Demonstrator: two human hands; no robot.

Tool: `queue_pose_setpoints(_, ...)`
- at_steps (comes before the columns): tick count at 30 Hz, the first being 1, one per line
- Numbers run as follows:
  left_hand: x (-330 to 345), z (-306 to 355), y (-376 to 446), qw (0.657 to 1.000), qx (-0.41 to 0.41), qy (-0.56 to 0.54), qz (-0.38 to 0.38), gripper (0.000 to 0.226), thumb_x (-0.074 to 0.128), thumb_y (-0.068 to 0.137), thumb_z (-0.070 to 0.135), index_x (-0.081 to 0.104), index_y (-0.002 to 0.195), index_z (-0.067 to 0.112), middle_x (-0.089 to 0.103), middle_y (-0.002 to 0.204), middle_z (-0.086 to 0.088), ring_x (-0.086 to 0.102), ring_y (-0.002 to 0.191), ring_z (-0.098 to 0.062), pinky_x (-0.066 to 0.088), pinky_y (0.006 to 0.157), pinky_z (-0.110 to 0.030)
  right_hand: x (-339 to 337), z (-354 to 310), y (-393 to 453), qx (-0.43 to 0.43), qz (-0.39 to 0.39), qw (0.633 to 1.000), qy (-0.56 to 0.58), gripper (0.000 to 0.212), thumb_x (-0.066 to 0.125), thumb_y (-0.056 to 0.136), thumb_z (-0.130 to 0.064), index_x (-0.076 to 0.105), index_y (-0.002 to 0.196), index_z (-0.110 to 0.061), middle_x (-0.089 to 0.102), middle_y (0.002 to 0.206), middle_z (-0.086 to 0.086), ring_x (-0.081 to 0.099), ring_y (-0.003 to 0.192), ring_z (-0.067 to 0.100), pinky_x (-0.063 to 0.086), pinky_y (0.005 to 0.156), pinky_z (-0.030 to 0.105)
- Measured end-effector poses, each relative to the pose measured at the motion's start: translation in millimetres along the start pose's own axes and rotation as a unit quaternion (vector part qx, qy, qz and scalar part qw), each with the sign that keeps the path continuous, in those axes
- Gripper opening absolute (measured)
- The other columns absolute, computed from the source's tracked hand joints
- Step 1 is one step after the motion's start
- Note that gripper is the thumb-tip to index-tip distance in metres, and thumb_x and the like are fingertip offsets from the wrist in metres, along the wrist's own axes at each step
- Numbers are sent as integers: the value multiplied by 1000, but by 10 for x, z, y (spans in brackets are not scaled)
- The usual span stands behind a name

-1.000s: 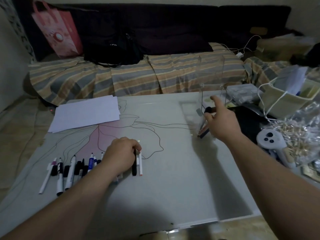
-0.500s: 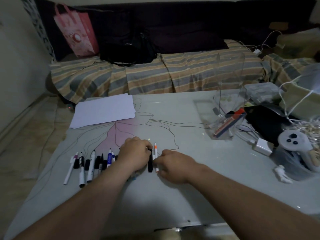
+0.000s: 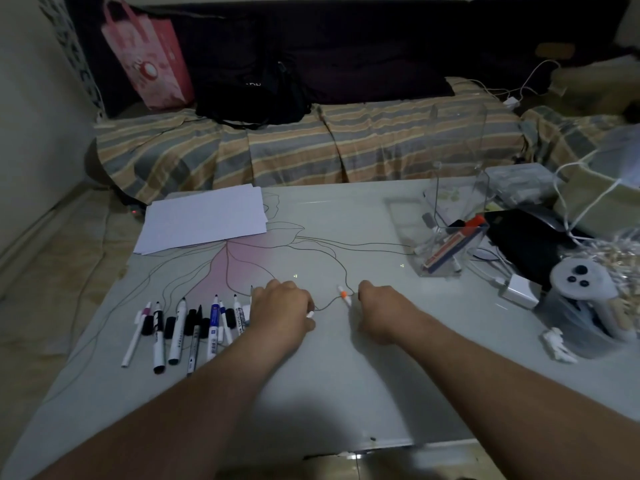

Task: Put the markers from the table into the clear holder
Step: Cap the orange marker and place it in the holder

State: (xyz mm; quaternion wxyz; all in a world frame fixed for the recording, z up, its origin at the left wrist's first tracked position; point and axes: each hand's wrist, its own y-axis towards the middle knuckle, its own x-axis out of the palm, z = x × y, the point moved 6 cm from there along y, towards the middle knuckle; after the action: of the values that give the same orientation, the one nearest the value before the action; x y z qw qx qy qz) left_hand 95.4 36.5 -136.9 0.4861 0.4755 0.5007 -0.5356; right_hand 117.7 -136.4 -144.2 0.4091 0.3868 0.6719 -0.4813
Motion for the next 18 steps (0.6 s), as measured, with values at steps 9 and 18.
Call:
queue_pose_setpoints(9,-88,197,44,990,38,-134,36,25,60,96,24,69,119,25,67,113,-4,60,109,-24,39,84,-27,-370,472,-22,71,70,982,158,23,41,102,-17,55,118,-8,63,120,22,60,108,39,48,85,36)
queue_pose_setpoints(18,-592,49,-119,845,-34,-522,111,7,66,93,20,66,95,27,75,85,5,68,74,-4,46,63,-11,-943,374,-360,-102,297,941,126,29,50,98,-55,73,109,-39,55,83,-8,53,88,16,34,70,31)
